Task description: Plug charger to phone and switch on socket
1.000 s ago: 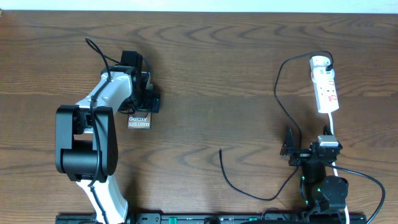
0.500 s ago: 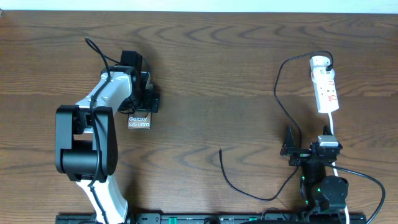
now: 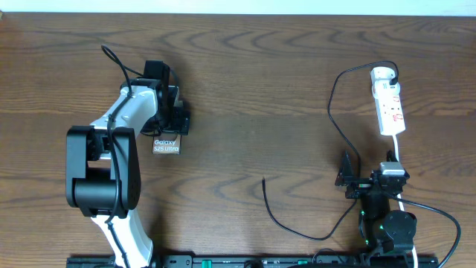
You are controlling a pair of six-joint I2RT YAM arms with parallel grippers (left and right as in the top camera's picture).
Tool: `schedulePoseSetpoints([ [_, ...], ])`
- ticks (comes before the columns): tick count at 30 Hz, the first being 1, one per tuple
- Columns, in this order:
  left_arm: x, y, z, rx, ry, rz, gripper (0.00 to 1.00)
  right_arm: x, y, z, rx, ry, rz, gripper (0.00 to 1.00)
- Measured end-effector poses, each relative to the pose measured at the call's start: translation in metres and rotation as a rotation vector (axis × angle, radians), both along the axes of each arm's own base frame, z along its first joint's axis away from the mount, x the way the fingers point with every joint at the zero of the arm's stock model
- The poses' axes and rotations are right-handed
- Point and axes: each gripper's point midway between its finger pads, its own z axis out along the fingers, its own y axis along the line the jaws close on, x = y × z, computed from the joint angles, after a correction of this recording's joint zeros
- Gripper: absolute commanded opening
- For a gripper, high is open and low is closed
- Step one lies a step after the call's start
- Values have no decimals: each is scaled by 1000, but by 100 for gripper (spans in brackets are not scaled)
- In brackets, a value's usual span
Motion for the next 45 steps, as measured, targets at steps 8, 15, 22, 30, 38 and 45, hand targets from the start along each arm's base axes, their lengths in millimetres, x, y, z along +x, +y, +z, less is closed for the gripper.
schedulePoseSetpoints([
  [8,-1,-1,0,-4,3,-1,99,0,0,0,0,0,0,99],
  [15,-2,-2,0,-2,8,-4,99,0,0,0,0,0,0,99],
  [22,-3,-1,0,-2,12,-5,99,0,0,0,0,0,0,99],
  [30,-9,-1,0,0,34,-9,99,0,0,0,0,0,0,99],
  [38,-10,-1,0,0,38,-11,99,0,0,0,0,0,0,99],
  [45,-10,-1,-1,1,38,-11,98,0,0,0,0,0,0,99],
])
